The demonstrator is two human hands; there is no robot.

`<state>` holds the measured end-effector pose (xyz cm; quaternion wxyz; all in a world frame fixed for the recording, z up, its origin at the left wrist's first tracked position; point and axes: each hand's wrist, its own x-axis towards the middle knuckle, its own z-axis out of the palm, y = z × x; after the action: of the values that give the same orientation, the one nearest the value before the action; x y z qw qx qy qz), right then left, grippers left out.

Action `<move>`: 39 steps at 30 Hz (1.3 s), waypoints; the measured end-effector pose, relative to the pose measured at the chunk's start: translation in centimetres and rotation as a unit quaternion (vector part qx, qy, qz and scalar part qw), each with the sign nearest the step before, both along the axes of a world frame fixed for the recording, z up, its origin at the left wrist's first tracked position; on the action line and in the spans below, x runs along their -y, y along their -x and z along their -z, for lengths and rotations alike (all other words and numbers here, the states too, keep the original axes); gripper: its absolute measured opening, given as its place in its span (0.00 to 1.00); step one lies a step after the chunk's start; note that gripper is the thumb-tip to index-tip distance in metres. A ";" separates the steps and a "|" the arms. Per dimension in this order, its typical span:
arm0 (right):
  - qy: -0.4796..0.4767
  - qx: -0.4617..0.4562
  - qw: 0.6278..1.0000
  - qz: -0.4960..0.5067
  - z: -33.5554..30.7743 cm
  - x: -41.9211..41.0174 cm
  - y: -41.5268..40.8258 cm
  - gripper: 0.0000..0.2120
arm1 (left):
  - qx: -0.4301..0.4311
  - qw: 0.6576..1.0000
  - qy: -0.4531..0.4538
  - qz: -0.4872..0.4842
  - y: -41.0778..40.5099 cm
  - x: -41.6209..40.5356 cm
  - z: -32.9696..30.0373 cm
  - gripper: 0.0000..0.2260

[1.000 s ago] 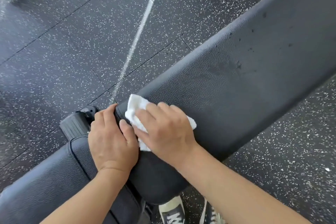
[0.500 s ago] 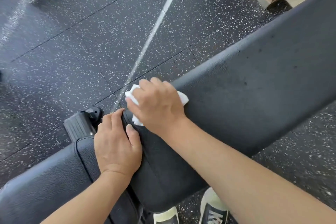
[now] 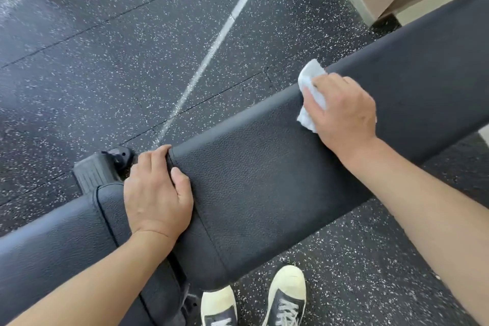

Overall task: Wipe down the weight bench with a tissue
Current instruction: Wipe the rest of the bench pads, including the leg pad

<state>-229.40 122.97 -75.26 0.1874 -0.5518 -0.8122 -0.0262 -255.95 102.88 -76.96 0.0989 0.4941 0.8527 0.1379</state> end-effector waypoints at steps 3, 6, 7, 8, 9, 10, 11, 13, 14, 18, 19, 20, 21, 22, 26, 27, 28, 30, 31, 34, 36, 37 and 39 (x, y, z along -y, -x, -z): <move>0.006 -0.022 0.999 -0.037 0.0 3.9 4.2 0.11 | -0.001 1.000 -0.001 -0.004 0.0 0.0 0.1 0.23; 0.028 -0.033 0.993 -0.114 0.0 8.8 8.7 0.09 | 0.005 1.000 0.002 -0.006 -0.1 0.1 -0.1 0.23; 0.031 -0.040 0.989 -0.141 0.0 10.6 9.8 0.08 | 0.006 1.000 0.005 -0.006 -0.1 0.1 -0.1 0.24; 0.038 -0.045 0.984 -0.170 -0.1 12.3 10.6 0.08 | 0.005 1.000 0.008 -0.007 -0.1 0.1 -0.2 0.25; 0.044 -0.044 0.978 -0.201 -0.1 13.9 10.7 0.07 | 0.005 1.000 0.011 -0.009 0.0 0.1 -0.2 0.25; 0.047 -0.041 0.970 -0.234 0.0 15.3 10.2 0.07 | 0.006 1.000 0.012 -0.011 0.0 0.1 -0.3 0.26; 0.049 -0.033 0.961 -0.269 0.1 16.2 9.2 0.07 | 0.007 1.000 0.012 -0.013 0.0 0.1 -0.3 0.26; 0.046 0.003 0.941 -0.335 0.0 16.8 5.9 0.07 | 0.005 1.000 0.012 -0.014 -0.1 0.2 -0.4 0.25; 0.039 0.022 0.936 -0.350 -0.1 16.2 3.8 0.06 | 0.004 1.000 0.013 -0.014 -0.1 0.3 -0.4 0.25; -0.037 0.039 0.977 -0.204 -0.4 10.7 -4.4 0.06 | 0.006 1.000 0.013 -0.017 -0.2 0.4 -0.4 0.25; -0.020 0.031 0.991 -0.128 -0.6 9.5 -5.7 0.05 | 0.008 1.000 0.013 -0.017 -0.2 0.4 -0.4 0.25; 0.006 0.011 0.998 -0.054 -0.9 8.7 -6.5 0.06 | 0.010 1.000 0.012 -0.017 -0.2 0.4 -0.4 0.25; 0.033 -0.009 0.999 0.010 -1.0 8.5 -6.4 0.09 | 0.010 1.000 0.010 -0.017 -0.1 0.5 -0.3 0.25; 0.048 -0.020 0.997 0.056 -0.7 8.9 -5.7 0.10 | 0.011 1.000 0.009 -0.017 -0.1 0.5 -0.3 0.25; 0.059 0.025 0.998 0.022 -0.6 15.0 2.1 0.05 | 0.008 1.000 0.012 -0.008 -0.1 0.7 -0.5 0.24; 0.064 0.034 0.997 -0.039 -0.6 17.6 4.4 0.10 | 0.005 1.000 0.019 -0.003 -0.1 0.6 -0.6 0.24; 0.066 0.031 0.992 -0.107 -0.5 20.3 6.3 0.13 | 0.002 1.000 0.026 0.001 -0.2 0.6 -0.7 0.24; 0.077 -0.013 0.977 -0.201 -0.1 23.6 7.9 0.10 | -0.003 0.999 0.041 0.008 -0.2 0.5 -0.9 0.25; 0.084 -0.024 0.970 -0.228 -0.1 24.1 7.9 0.08 | -0.005 0.999 0.046 0.012 -0.2 0.5 -1.1 0.26; 0.068 0.012 0.952 -0.297 -0.1 22.2 5.8 0.05 | -0.007 0.997 0.050 0.064 -0.5 0.4 -1.6 0.26; 0.035 0.073 0.955 -0.286 -0.3 19.4 3.2 0.10 | -0.022 0.991 0.051 0.124 -0.6 0.1 -1.9 0.26; 0.002 0.092 0.962 -0.256 -0.1 17.5 1.3 0.13 | -0.028 0.987 0.055 0.149 -0.6 0.0 -2.0 0.26; -0.009 0.068 0.985 -0.157 -0.4 13.1 -3.1 0.09 | -0.035 0.979 0.065 0.190 -0.4 -0.3 -2.2 0.27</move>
<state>-226.28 109.90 -74.87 0.1383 -0.4127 -0.8993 -0.0418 -255.51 103.19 -74.75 0.1256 0.6439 0.7535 0.0440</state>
